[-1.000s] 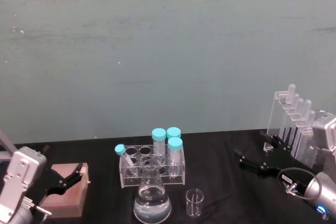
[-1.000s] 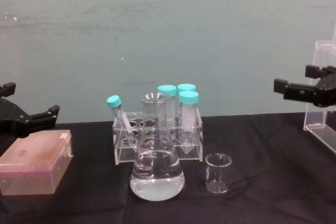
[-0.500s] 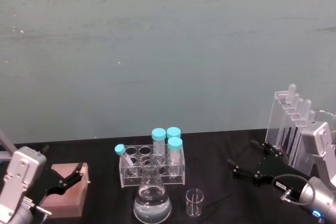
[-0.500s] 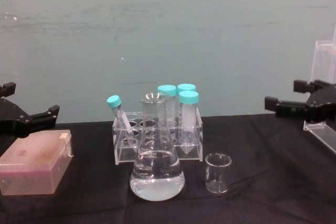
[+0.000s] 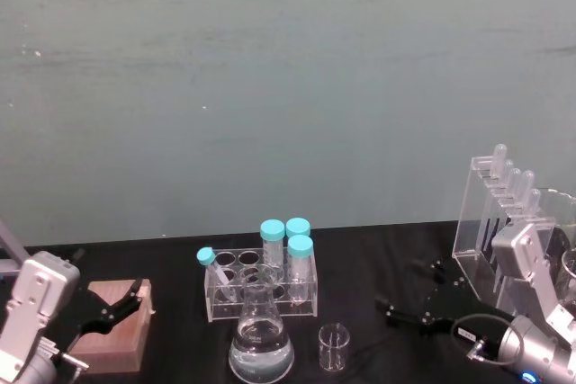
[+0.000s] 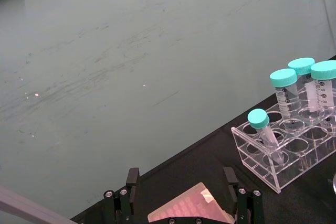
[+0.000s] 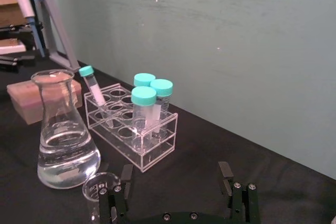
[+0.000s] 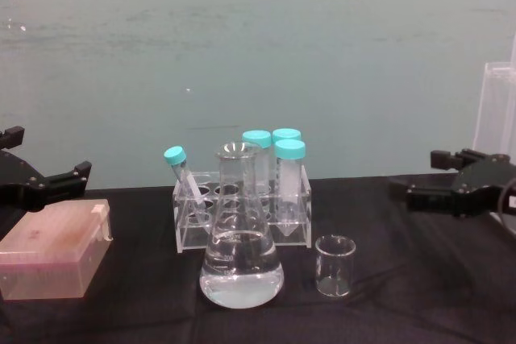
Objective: Place the experimental apparatus aside using one hand.
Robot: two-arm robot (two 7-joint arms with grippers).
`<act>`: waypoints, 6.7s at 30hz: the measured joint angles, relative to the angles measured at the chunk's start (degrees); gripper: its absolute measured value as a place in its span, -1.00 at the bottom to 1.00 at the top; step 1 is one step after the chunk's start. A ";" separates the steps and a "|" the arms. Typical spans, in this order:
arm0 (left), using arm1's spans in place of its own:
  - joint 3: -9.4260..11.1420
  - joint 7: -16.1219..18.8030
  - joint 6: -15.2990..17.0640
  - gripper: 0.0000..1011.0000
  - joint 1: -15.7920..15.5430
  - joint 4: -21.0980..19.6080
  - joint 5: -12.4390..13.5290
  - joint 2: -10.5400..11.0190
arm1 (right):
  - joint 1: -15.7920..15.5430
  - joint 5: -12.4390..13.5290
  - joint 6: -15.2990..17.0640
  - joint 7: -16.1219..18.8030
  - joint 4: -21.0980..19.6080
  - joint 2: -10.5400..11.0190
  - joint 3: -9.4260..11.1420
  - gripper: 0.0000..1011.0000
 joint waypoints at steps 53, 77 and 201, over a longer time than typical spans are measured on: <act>0.00 0.00 0.00 0.98 0.00 0.00 0.00 0.00 | 7.55 -0.80 -2.03 6.30 7.93 -1.06 -11.87 0.98; 0.00 0.01 0.00 0.98 0.00 0.00 0.00 0.00 | 11.84 -2.42 -1.74 7.97 13.63 -2.98 -14.61 0.98; 0.00 0.00 0.00 0.98 0.00 0.00 0.00 0.00 | 13.83 -4.31 -0.58 7.44 17.56 -4.91 -15.89 0.07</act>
